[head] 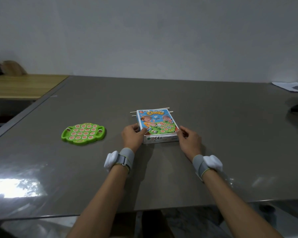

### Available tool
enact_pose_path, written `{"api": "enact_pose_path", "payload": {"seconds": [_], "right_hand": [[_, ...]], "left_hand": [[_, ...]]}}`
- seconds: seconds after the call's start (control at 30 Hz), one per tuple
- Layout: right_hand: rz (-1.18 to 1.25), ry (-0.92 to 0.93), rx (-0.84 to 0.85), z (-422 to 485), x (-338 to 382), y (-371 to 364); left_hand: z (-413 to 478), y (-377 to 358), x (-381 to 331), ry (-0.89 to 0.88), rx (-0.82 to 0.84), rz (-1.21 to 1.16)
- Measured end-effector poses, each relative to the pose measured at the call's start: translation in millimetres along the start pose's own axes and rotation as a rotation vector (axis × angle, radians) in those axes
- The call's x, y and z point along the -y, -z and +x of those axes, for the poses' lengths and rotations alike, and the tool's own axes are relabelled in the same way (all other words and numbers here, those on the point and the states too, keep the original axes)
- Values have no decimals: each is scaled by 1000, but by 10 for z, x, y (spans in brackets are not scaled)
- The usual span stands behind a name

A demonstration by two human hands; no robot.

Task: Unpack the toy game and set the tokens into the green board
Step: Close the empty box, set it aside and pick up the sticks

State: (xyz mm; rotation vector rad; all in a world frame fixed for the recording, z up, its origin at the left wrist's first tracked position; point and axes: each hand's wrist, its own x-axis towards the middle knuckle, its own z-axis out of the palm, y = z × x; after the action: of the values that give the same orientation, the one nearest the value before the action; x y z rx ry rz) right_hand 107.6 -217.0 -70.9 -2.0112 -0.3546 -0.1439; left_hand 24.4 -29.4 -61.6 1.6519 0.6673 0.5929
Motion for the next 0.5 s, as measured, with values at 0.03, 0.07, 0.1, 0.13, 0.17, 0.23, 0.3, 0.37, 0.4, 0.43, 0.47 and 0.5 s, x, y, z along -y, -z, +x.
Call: {"api": "enact_pose_path", "payload": {"seconds": [0.03, 0.07, 0.1, 0.13, 0.17, 0.23, 0.3, 0.37, 0.4, 0.43, 0.47, 0.5], "right_hand": [[8, -8, 3, 13, -2, 7], [12, -15, 8, 25, -4, 14], [15, -20, 13, 41, -6, 22], [22, -23, 13, 55, -10, 26], [32, -30, 10, 67, -11, 29], [52, -48, 4, 80, -6, 25], [69, -62, -10, 83, 20, 11], [76, -59, -25, 70, 96, 11], [83, -46, -26, 56, 158, 5], [91, -36, -24, 46, 219, -12], [99, -26, -25, 43, 258, -16], [113, -15, -24, 37, 326, -36]], "left_hand": [[-4, -26, -9, 13, -1, -3], [-20, -40, -23, 20, 0, -1], [-39, -51, -38, 32, -2, 8], [-44, -60, -29, 38, -7, 10], [-59, -66, -34, 46, -15, 8], [-88, -63, -25, 58, -20, -8], [-101, -37, -41, 59, -20, -12], [-96, 16, -83, 64, -20, -26], [-92, 79, -118, 60, -21, -39], [-87, 149, -158, 56, -15, -41], [-73, 185, -189, 53, -4, -43], [-58, 254, -228, 43, 6, -50]]}}
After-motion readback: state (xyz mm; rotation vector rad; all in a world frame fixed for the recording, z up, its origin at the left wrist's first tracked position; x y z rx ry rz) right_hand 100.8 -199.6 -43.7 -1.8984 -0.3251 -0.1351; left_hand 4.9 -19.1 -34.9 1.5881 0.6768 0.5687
